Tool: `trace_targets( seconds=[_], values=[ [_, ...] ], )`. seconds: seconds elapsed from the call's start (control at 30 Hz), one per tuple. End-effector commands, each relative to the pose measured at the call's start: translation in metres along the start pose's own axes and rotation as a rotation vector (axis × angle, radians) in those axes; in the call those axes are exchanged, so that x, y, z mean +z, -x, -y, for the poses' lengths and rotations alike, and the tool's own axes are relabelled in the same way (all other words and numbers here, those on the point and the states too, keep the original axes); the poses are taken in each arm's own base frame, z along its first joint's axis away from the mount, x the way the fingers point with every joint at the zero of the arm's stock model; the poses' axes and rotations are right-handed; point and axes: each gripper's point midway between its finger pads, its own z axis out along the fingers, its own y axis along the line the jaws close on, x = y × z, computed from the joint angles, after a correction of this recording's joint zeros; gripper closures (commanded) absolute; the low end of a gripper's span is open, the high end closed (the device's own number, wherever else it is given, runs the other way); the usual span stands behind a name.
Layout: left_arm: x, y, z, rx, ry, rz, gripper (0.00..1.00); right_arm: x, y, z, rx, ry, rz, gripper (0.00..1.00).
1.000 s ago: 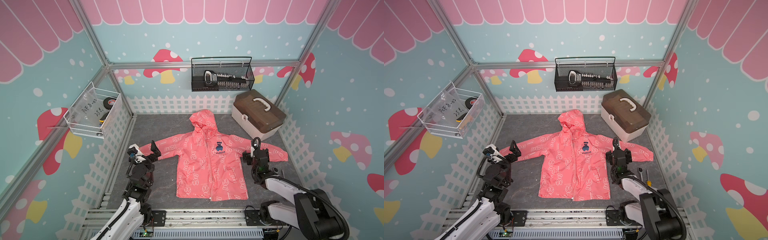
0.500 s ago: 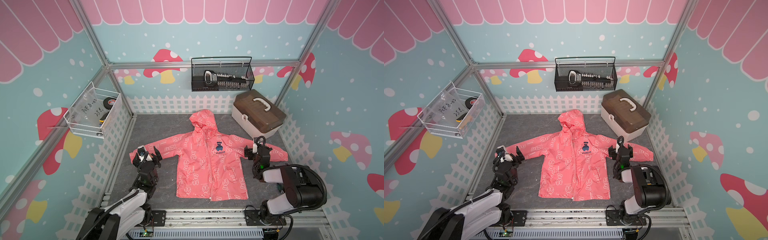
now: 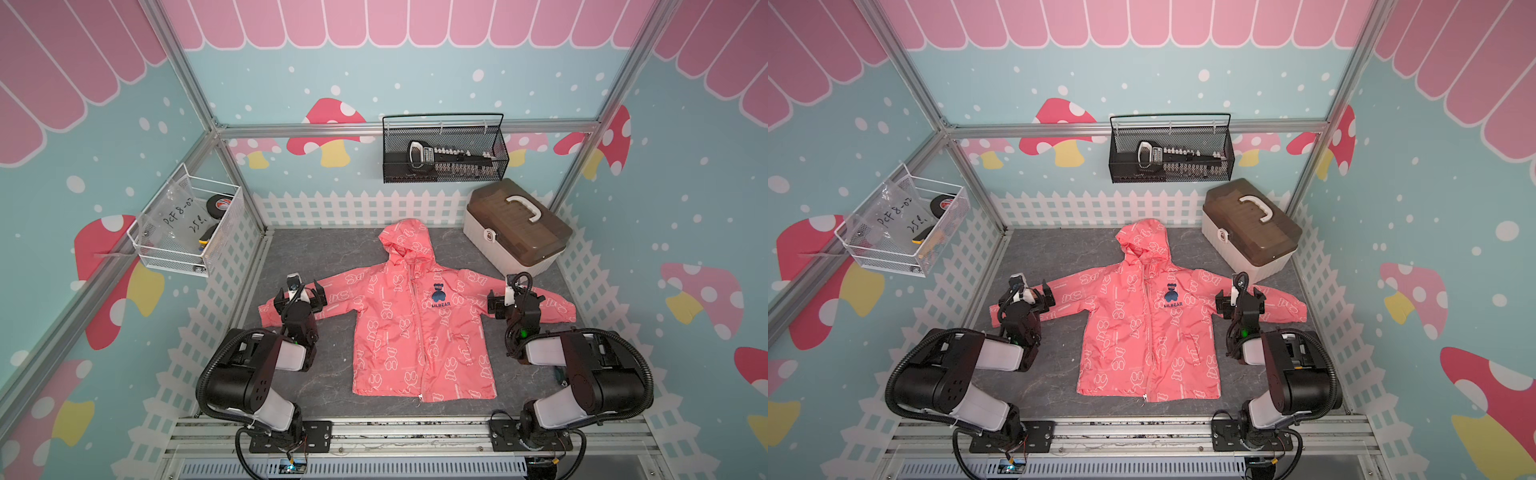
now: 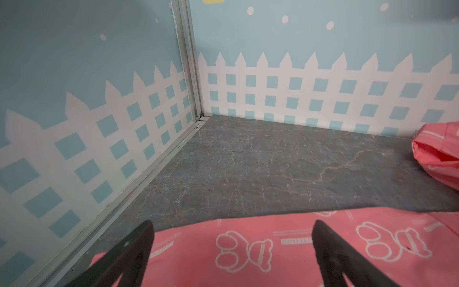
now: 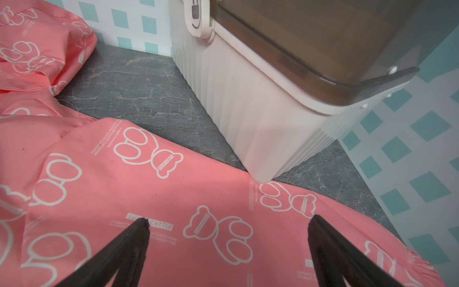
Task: Unzip the jacket
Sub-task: Reset both arms
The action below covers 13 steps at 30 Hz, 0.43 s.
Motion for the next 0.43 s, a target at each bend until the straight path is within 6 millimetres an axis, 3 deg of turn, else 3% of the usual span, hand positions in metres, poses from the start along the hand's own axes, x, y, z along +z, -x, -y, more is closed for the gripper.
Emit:
trace_targets(
  seconds=[0.0,0.4],
  values=[
    [0.0114,-0.0151,-0.0004,-0.01,-0.016,-0.104,0.01,0.0013,0.0089,0.0014,0.004,-0.001,0.03,0.01],
    [0.0072,-0.0122,0.0039,0.013,-0.013,-0.082,0.0,0.0008,0.0077,0.0013,-0.001,-0.002,0.025,0.01]
  ],
)
